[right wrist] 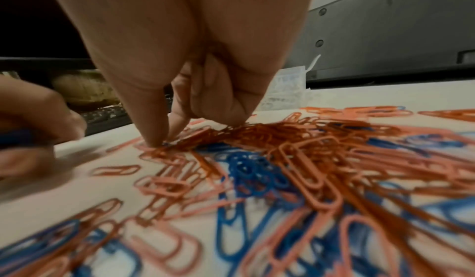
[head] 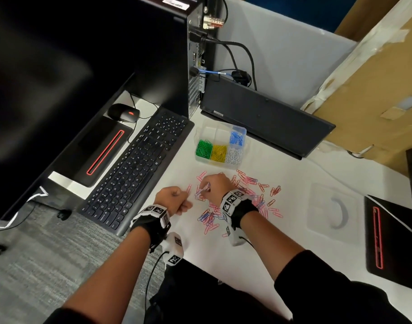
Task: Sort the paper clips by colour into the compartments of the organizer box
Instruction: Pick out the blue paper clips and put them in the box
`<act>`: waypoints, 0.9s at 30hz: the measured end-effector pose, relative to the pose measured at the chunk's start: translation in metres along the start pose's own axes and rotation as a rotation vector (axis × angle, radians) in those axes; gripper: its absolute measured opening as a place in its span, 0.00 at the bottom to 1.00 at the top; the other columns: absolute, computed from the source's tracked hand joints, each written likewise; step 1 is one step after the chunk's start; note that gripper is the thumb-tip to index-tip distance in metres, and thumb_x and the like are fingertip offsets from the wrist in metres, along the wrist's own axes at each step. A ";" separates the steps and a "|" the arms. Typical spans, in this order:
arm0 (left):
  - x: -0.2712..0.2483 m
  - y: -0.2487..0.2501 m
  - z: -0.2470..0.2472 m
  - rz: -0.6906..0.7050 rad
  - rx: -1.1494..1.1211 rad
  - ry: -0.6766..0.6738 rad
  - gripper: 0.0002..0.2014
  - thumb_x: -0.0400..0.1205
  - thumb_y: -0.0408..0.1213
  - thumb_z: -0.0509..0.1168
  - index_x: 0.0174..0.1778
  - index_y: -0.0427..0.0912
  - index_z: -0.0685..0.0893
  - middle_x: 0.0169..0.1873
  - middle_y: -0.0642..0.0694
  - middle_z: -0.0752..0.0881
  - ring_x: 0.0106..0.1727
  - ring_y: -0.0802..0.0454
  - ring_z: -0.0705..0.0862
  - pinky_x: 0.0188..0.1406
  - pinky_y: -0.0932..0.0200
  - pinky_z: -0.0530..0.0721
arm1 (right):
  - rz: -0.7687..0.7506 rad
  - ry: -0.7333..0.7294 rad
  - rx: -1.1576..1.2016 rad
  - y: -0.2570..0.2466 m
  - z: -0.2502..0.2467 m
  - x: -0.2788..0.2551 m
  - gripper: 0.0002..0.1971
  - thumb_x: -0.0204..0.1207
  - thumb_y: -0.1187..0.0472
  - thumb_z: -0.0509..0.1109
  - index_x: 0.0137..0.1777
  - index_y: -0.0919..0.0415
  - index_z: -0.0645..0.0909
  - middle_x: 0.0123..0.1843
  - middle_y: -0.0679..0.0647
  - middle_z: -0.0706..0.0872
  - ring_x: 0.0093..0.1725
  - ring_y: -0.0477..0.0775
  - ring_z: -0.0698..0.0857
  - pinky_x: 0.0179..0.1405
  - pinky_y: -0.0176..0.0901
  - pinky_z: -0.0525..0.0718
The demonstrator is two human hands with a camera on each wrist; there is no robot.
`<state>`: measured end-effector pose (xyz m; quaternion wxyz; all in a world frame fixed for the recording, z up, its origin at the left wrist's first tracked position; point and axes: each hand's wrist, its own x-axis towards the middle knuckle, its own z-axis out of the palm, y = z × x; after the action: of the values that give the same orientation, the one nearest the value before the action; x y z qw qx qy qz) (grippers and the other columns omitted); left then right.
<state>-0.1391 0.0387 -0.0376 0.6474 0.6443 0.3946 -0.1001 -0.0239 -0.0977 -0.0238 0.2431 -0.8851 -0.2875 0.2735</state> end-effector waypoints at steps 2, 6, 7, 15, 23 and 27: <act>0.002 -0.003 -0.001 -0.007 -0.003 0.002 0.19 0.82 0.29 0.66 0.28 0.44 0.66 0.30 0.31 0.86 0.19 0.50 0.74 0.14 0.64 0.67 | 0.012 -0.015 -0.049 0.003 0.001 0.003 0.02 0.71 0.58 0.79 0.41 0.54 0.89 0.42 0.50 0.89 0.42 0.51 0.87 0.48 0.42 0.86; 0.006 -0.005 0.002 -0.027 0.045 0.036 0.15 0.82 0.27 0.62 0.33 0.46 0.67 0.24 0.38 0.83 0.18 0.50 0.72 0.14 0.64 0.66 | -0.012 -0.104 -0.105 0.009 -0.006 0.004 0.05 0.75 0.57 0.76 0.45 0.58 0.90 0.46 0.55 0.91 0.47 0.55 0.88 0.51 0.44 0.87; 0.007 -0.004 0.003 -0.013 0.079 0.046 0.12 0.81 0.26 0.59 0.35 0.46 0.68 0.24 0.39 0.82 0.19 0.50 0.73 0.15 0.64 0.66 | -0.012 -0.116 -0.087 0.011 -0.008 0.002 0.04 0.75 0.58 0.75 0.46 0.58 0.89 0.46 0.54 0.90 0.47 0.55 0.88 0.52 0.45 0.86; -0.006 0.014 0.012 0.147 0.641 -0.191 0.07 0.77 0.47 0.69 0.36 0.51 0.90 0.39 0.51 0.88 0.43 0.52 0.84 0.44 0.61 0.79 | 0.300 -0.162 1.094 0.040 -0.027 -0.039 0.06 0.78 0.71 0.71 0.39 0.65 0.81 0.35 0.57 0.83 0.31 0.49 0.78 0.31 0.37 0.80; -0.015 0.002 0.031 0.226 0.845 -0.132 0.10 0.66 0.51 0.81 0.31 0.51 0.90 0.34 0.60 0.87 0.37 0.62 0.83 0.40 0.67 0.78 | 0.327 0.071 1.247 0.067 -0.031 -0.070 0.05 0.75 0.73 0.73 0.42 0.65 0.81 0.30 0.54 0.78 0.28 0.49 0.74 0.26 0.34 0.77; -0.018 0.001 0.034 0.235 0.836 -0.150 0.08 0.70 0.49 0.79 0.30 0.55 0.87 0.32 0.58 0.86 0.36 0.59 0.83 0.38 0.68 0.76 | 0.364 0.048 1.352 0.074 -0.032 -0.073 0.16 0.78 0.74 0.70 0.64 0.62 0.81 0.34 0.52 0.76 0.31 0.47 0.74 0.29 0.33 0.77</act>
<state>-0.1370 0.0009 -0.0304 0.3649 0.8824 0.1961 -0.2232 -0.0257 -0.2062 -0.0191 0.6969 -0.5798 0.1040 0.4090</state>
